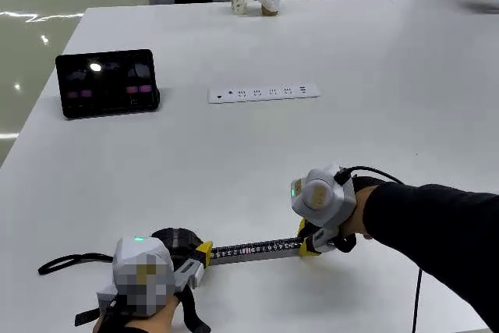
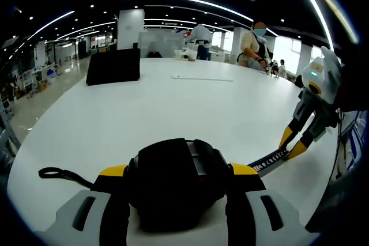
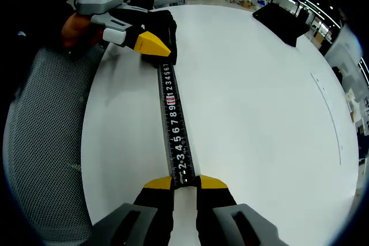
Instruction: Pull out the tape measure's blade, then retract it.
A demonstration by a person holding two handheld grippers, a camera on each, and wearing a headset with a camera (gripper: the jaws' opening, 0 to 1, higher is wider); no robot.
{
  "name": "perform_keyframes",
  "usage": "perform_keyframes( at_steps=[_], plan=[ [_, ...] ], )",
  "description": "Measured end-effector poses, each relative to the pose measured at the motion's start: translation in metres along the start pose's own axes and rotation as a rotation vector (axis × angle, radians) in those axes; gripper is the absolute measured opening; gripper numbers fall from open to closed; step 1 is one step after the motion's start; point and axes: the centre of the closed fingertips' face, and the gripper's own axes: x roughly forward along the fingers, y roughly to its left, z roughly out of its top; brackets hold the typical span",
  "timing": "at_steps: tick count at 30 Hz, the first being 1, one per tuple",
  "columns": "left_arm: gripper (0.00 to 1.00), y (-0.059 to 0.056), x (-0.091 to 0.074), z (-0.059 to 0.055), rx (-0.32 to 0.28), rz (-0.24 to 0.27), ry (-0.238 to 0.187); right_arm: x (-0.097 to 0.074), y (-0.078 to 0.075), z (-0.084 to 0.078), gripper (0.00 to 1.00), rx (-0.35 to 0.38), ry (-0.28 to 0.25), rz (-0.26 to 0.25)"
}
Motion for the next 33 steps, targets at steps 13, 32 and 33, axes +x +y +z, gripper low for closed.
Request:
perform_keyframes(
  at_steps=[13, 32, 33],
  plan=[
    [0.62, 0.000, 0.001, 0.000, -0.001, -0.008, 0.009, 0.002, 0.002, 0.004, 0.11, 0.006, -0.004, 0.002],
    [0.62, 0.000, 0.000, 0.000, 0.002, -0.012, 0.003, 0.004, 0.004, 0.011, 0.11, 0.014, -0.010, -0.002],
    [0.62, 0.000, 0.000, 0.000, 0.002, -0.013, 0.003, 0.004, 0.004, 0.011, 0.11, 0.015, -0.009, -0.002]
  ],
)
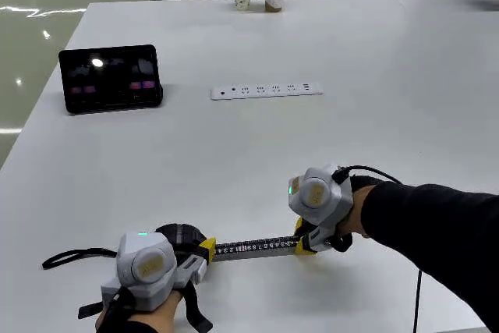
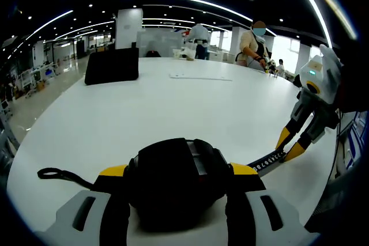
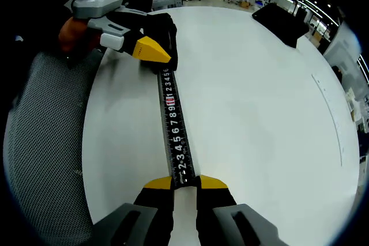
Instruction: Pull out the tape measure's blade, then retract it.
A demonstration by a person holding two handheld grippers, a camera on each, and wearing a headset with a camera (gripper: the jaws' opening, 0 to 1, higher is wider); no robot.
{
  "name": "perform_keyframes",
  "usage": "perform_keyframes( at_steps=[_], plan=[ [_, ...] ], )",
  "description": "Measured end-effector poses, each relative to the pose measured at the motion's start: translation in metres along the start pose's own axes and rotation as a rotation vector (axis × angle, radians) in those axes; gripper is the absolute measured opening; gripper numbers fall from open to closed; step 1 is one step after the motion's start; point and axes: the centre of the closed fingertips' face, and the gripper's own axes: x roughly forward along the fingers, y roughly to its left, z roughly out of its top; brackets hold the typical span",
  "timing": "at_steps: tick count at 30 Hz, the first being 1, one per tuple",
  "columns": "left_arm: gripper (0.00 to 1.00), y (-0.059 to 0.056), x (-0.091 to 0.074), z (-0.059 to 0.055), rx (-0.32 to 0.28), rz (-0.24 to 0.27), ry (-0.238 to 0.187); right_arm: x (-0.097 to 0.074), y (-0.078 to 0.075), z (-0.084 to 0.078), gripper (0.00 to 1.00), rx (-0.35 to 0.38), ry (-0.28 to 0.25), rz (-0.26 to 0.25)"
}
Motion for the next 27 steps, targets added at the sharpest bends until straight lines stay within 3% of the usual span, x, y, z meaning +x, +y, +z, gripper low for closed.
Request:
perform_keyframes(
  at_steps=[27],
  plan=[
    [0.62, 0.0009, 0.0006, -0.0002, -0.001, 0.003, 0.000, 0.0042, 0.0011, 0.0087, 0.11, 0.001, 0.007, -0.004]
  ],
)
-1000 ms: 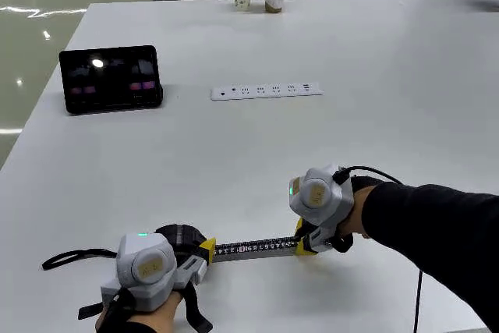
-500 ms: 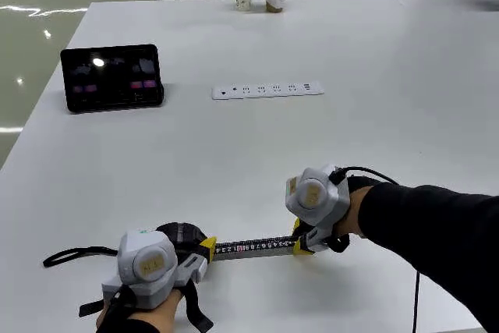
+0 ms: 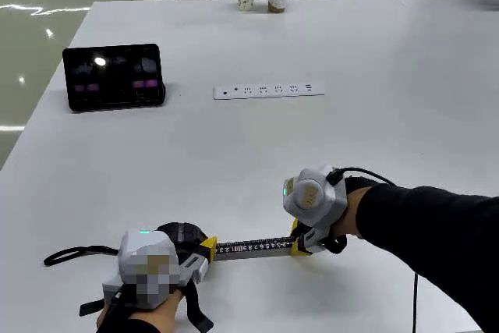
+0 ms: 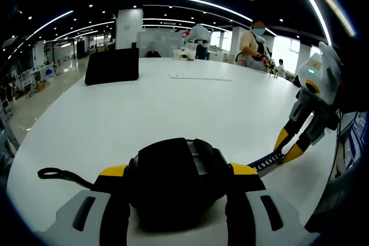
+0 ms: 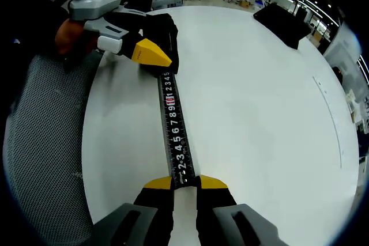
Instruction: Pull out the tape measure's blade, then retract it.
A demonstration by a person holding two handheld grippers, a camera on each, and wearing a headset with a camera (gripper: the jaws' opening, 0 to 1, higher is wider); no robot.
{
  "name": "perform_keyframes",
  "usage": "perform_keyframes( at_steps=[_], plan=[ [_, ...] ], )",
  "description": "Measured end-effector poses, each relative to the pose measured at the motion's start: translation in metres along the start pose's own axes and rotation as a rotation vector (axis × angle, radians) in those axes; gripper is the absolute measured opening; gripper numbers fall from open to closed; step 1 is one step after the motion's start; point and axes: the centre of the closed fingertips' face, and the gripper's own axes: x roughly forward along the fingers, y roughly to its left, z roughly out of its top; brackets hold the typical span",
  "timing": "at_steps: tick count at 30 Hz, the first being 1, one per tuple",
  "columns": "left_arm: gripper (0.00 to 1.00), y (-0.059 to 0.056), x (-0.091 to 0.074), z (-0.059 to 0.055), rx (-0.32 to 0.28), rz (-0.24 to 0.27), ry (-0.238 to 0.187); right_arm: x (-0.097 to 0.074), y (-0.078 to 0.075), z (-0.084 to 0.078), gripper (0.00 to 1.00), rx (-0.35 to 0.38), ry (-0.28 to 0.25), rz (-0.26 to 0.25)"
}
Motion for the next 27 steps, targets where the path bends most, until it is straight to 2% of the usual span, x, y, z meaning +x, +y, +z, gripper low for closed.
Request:
perform_keyframes(
  at_steps=[27],
  plan=[
    [0.62, 0.000, -0.001, 0.000, -0.002, -0.003, 0.007, 0.004, 0.002, 0.010, 0.11, -0.004, -0.011, 0.000]
  ],
)
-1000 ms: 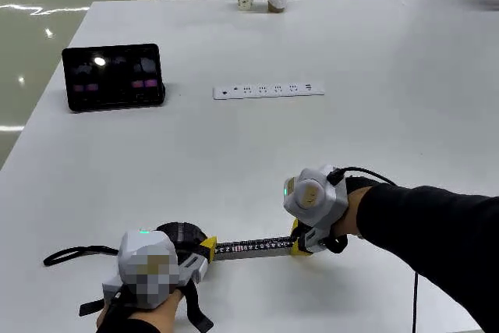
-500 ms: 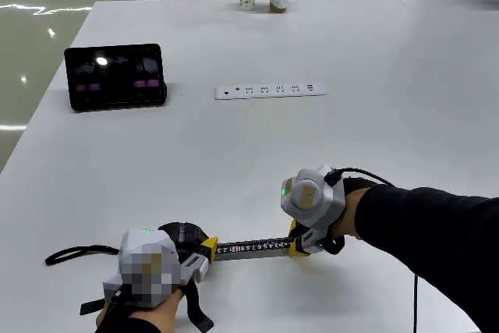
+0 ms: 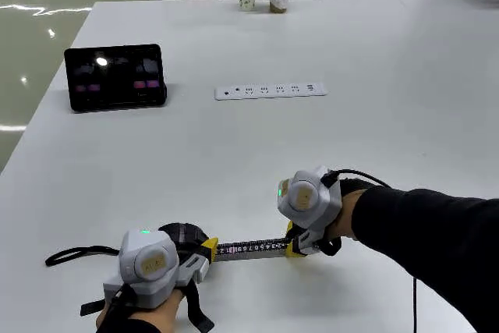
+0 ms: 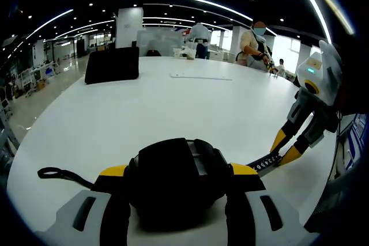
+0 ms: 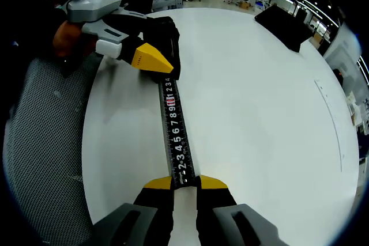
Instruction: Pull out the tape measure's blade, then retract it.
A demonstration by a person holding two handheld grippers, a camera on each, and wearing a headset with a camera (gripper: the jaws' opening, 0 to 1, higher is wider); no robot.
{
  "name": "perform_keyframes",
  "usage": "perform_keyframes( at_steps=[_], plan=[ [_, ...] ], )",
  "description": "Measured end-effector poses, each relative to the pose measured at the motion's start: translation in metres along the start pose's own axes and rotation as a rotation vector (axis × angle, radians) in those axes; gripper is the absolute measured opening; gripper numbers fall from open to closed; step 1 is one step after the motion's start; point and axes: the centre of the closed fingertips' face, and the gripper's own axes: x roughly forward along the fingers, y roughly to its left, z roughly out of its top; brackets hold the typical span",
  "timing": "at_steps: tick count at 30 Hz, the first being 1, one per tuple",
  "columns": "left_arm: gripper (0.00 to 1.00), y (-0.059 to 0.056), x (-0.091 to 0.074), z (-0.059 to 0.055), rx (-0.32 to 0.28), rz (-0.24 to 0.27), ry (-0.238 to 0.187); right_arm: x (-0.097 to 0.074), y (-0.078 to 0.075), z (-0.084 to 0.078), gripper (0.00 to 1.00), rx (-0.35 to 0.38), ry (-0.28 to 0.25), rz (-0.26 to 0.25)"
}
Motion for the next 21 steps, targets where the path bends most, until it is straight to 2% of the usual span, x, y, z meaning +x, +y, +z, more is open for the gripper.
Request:
perform_keyframes(
  at_steps=[21],
  plan=[
    [0.62, -0.001, 0.000, -0.001, -0.003, -0.003, 0.004, 0.004, 0.002, 0.011, 0.11, 0.000, -0.014, 0.010]
  ],
)
